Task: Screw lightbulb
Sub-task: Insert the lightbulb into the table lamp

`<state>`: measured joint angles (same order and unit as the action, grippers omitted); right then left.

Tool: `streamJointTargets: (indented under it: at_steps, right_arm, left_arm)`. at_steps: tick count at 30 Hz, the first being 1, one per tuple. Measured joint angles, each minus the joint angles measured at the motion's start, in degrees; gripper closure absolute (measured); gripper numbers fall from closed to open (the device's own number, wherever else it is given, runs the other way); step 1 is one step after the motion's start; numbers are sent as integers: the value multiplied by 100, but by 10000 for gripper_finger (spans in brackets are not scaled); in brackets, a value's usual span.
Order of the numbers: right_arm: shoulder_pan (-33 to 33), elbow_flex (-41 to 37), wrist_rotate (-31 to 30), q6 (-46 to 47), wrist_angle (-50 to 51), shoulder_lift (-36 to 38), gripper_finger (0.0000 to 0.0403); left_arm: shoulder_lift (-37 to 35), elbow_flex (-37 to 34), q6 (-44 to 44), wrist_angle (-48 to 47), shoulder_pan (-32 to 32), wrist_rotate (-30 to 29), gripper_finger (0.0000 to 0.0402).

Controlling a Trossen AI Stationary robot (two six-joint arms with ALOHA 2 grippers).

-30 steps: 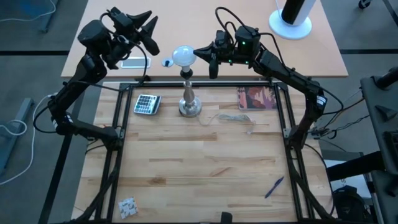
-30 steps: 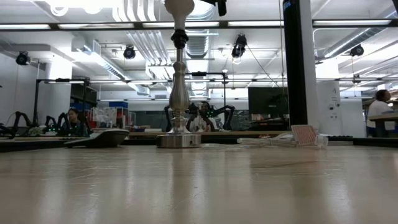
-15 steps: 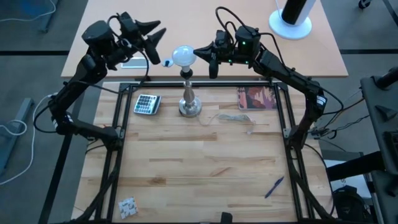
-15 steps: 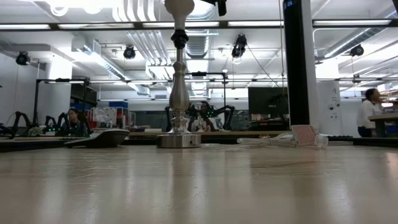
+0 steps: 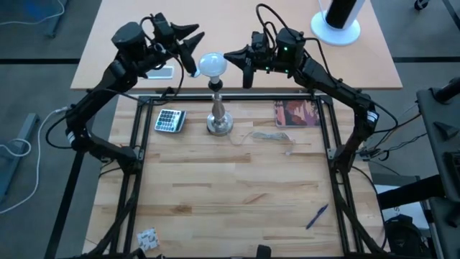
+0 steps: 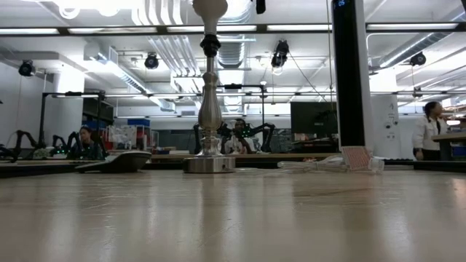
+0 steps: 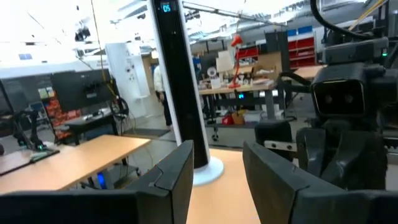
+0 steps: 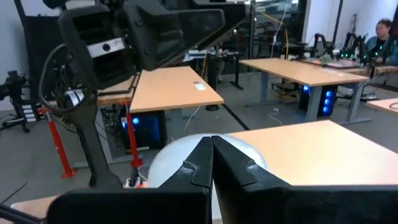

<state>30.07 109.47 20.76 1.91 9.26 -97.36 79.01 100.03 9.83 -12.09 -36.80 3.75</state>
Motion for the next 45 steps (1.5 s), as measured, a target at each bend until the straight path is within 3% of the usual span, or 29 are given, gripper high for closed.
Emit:
streamJointTargets:
  at_steps: [4, 17, 23, 30, 45]
  right_arm:
    - [30, 0, -406, 71, -19, -3, 403]
    - [71, 0, -381, 215, -82, -62, 403]
    - [56, 0, -262, 331, -71, -88, 403]
    - [56, 0, -219, 443, -123, -189, 403]
    - [97, 79, -123, 455, -107, -208, 403]
  left_arm:
    - [60, 0, 15, -208, -7, -2, 276]
    - [98, -7, 28, -703, 0, 38, 292]
    - [-96, 2, -199, -1472, 7, 1272, 289]
    - [-132, -2, -241, -2220, 3, 1367, 281]
    - [-234, 275, -286, -1387, 7, 1366, 293]
